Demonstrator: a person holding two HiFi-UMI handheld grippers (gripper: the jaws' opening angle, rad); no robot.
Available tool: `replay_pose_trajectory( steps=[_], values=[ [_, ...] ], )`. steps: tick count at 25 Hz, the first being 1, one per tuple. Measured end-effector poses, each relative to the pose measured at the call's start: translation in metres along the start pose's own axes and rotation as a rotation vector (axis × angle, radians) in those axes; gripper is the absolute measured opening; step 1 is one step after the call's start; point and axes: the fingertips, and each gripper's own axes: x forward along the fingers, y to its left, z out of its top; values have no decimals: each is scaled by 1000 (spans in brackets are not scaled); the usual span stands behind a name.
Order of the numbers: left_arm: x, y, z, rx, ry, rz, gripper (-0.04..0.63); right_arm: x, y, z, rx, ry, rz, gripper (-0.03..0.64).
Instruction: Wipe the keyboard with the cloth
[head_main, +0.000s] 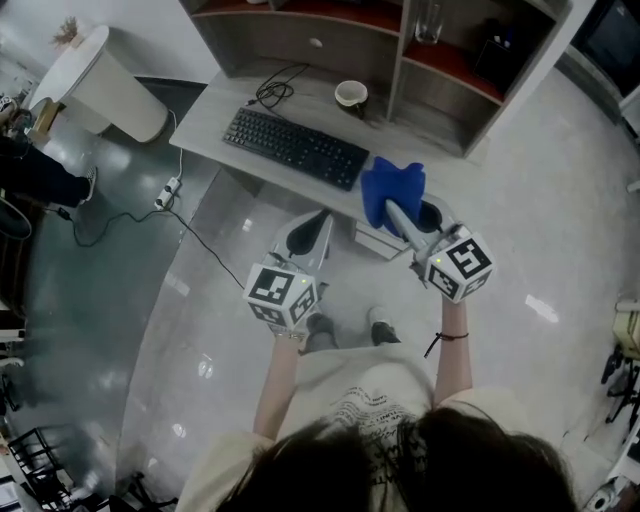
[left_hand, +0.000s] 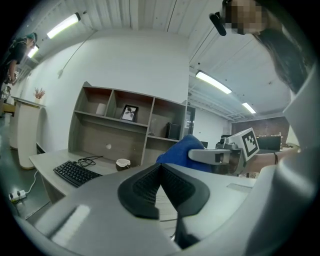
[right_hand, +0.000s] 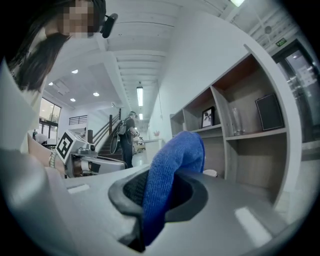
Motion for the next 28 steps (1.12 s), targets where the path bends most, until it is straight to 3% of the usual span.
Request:
replay_pose_trajectory(
  steps=[9,28],
  values=[
    [0,27,0,-26,-9,-69,5,18,8,-2,5,-2,-96,58],
    [-26,70,6,26,9,-262,5,44,44,-2,25,-68,-311,58]
  ],
)
